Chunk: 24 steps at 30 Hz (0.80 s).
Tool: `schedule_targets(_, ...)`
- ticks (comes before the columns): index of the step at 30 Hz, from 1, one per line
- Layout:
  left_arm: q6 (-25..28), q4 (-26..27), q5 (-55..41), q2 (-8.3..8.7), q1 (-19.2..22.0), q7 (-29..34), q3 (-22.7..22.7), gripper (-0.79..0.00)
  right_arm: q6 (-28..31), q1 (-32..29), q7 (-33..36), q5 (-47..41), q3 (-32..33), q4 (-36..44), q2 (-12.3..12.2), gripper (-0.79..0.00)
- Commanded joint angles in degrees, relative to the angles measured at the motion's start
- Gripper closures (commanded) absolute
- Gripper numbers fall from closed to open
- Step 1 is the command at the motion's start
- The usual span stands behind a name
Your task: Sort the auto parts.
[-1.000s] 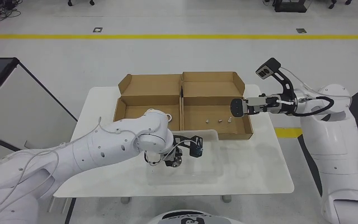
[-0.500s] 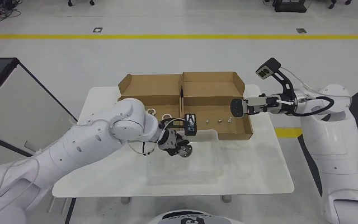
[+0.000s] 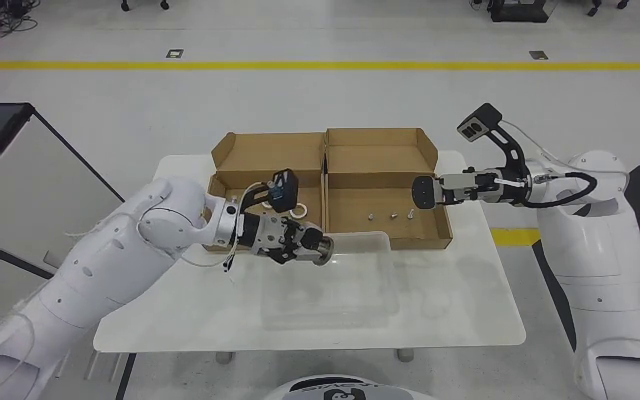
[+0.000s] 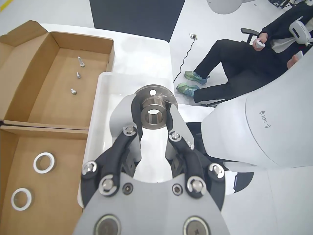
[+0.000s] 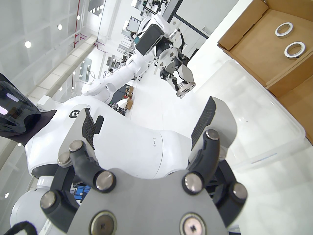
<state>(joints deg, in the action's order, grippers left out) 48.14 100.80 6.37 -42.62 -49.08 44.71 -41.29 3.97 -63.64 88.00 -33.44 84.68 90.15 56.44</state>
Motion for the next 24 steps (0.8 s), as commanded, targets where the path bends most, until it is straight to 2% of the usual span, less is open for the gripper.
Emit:
schedule_targets(1,-0.09,0.00,0.05,-0.02,0.05,0.02,0.05,0.000,0.00,0.00,0.00,0.00,0.00,0.00,0.00,-0.785)
schedule_targets(8,-0.09,0.00,0.05,-0.02,0.05,0.02,0.05,0.000,0.00,0.00,0.00,0.00,0.00,0.00,0.00,-0.785)
schedule_targets(12,-1.40,-1.16,-0.40,0.21,-1.53,-3.59,-1.74,0.000,0.00,0.00,0.00,0.00,0.00,0.00,0.00,-0.785)
schedule_targets(19,3.37,-4.25,-8.41,2.65,-6.77,-6.69,-9.05,0.000,0.00,0.00,0.00,0.00,0.00,0.00,0.00,-0.785)
schedule_targets(24,9.68,-4.68,-18.70,4.34,-11.12,-8.55,-13.98,0.000,0.00,0.00,0.00,0.00,0.00,0.00,0.00,-0.785)
